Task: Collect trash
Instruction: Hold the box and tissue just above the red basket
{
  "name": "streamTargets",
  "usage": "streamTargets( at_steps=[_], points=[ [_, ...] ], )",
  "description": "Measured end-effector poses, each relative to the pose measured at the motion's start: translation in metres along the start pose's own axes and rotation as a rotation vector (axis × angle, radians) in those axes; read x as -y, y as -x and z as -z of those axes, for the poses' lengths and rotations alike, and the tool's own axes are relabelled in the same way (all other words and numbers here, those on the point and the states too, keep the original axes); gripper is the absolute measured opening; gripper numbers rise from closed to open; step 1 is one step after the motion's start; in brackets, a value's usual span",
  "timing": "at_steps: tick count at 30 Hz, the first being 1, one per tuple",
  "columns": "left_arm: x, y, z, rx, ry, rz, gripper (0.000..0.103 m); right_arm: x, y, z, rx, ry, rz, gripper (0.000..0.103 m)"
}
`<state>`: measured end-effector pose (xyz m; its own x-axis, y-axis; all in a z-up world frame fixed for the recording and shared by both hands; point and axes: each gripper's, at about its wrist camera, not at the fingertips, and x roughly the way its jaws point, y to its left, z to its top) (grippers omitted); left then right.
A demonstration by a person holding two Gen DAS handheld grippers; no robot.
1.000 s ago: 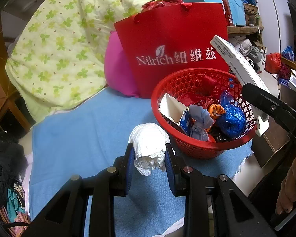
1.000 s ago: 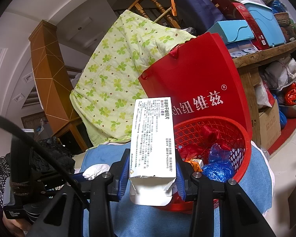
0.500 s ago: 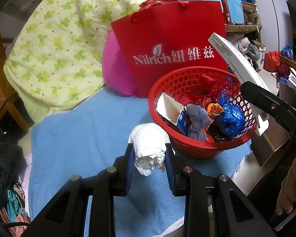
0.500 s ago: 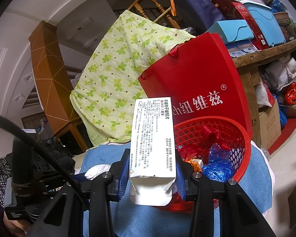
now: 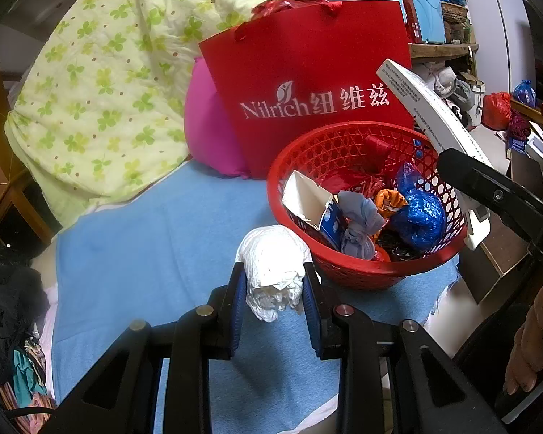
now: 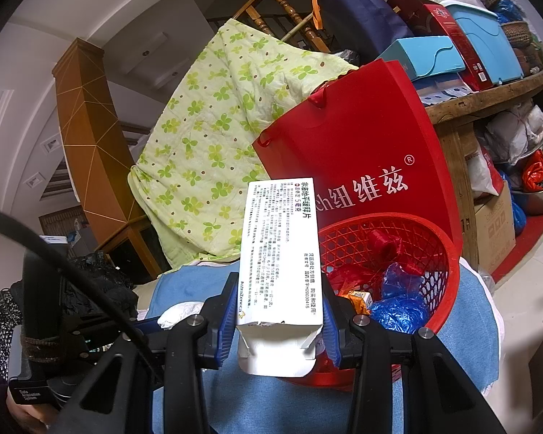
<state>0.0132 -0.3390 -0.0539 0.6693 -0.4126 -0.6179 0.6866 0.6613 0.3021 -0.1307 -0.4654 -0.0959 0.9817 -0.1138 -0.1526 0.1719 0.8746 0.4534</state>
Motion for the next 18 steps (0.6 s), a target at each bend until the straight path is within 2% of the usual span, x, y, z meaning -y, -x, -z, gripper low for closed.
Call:
streamTargets(
  at_steps=[18],
  points=[
    [0.0056,-0.0055,0.0021,-0.010,-0.003,0.010,0.031,0.0009,0.0017,-0.0014,0.005,-0.005,0.002,0.042]
  ],
)
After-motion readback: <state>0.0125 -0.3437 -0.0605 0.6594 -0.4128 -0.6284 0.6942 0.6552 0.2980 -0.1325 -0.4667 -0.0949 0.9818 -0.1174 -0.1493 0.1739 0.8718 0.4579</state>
